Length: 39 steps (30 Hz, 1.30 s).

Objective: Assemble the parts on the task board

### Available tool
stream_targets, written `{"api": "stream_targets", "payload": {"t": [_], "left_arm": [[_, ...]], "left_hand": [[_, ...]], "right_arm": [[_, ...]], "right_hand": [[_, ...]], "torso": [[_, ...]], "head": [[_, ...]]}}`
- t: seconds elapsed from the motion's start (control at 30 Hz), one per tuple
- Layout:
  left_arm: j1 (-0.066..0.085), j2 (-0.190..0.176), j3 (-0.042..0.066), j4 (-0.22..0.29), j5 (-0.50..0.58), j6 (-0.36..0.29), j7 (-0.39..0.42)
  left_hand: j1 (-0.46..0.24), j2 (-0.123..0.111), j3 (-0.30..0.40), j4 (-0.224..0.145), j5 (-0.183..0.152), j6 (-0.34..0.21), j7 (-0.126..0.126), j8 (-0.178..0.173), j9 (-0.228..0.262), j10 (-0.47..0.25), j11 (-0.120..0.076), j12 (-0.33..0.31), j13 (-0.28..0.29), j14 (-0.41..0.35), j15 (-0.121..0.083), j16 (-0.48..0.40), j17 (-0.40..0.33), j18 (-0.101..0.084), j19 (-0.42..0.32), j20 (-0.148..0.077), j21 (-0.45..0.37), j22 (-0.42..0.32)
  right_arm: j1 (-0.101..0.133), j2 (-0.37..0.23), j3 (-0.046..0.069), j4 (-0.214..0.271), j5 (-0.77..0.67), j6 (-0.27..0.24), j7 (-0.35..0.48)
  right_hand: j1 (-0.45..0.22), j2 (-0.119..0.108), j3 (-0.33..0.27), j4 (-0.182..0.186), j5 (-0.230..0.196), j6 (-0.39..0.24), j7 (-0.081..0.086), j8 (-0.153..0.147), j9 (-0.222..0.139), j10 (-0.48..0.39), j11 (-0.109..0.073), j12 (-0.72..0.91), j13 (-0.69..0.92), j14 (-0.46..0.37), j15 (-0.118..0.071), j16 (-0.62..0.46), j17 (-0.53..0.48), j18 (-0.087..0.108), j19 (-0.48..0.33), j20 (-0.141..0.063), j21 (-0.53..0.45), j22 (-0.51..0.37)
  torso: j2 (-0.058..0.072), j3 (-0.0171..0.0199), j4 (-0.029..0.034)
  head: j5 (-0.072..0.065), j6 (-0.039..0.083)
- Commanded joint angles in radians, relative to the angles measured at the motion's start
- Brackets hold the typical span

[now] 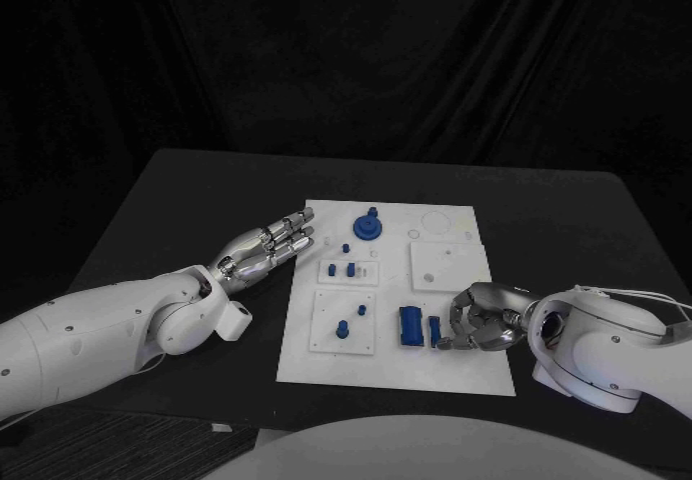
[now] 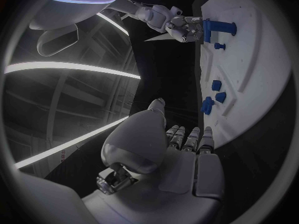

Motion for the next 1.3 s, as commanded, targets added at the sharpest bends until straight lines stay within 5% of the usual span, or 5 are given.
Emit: {"api": "stream_targets", "payload": {"t": [0.03, 1.3], "left_arm": [[-0.002, 0.002, 0.001, 0.002, 0.001, 0.014, 0.011], [-0.008, 0.005, 0.001, 0.0, 0.001, 0.024, 0.013]], "left_hand": [[0.012, -0.003, 0.001, -0.009, 0.007, 0.0, 0.004, 0.005, 0.001, 0.0, 0.004, -0.003, -0.002, 0.0, 0.005, -0.004, -0.002, -0.009, -0.003, 0.006, -0.003, -0.001], [0.012, -0.002, 0.009, -0.022, 0.01, -0.001, 0.008, 0.004, 0.001, 0.0, 0.016, -0.003, -0.002, 0.0, 0.012, -0.004, -0.002, -0.013, -0.003, 0.009, -0.003, -0.001]], "right_arm": [[-0.003, 0.004, 0.0, -0.003, -0.008, 0.001, -0.031], [-0.01, 0.023, 0.0, -0.021, -0.018, -0.023, -0.024]], "right_hand": [[0.01, 0.006, -0.001, -0.009, -0.002, -0.01, 0.001, 0.004, 0.003, 0.104, -0.008, 0.003, 0.263, 0.05, -0.007, -0.003, 0.0, 0.02, 0.039, -0.007, -0.005, 0.205], [0.059, 0.021, -0.014, -0.035, -0.005, -0.012, 0.002, 0.0, 0.019, 0.104, -0.008, 0.003, 0.263, 0.049, -0.007, -0.006, -0.004, 0.02, 0.039, -0.009, -0.008, 0.204]], "torso": [[0.0, -0.0001, -0.0008], [-0.001, 0.0, -0.0015]], "head": [[0.001, 0.0], [0.001, 0.0]]}}
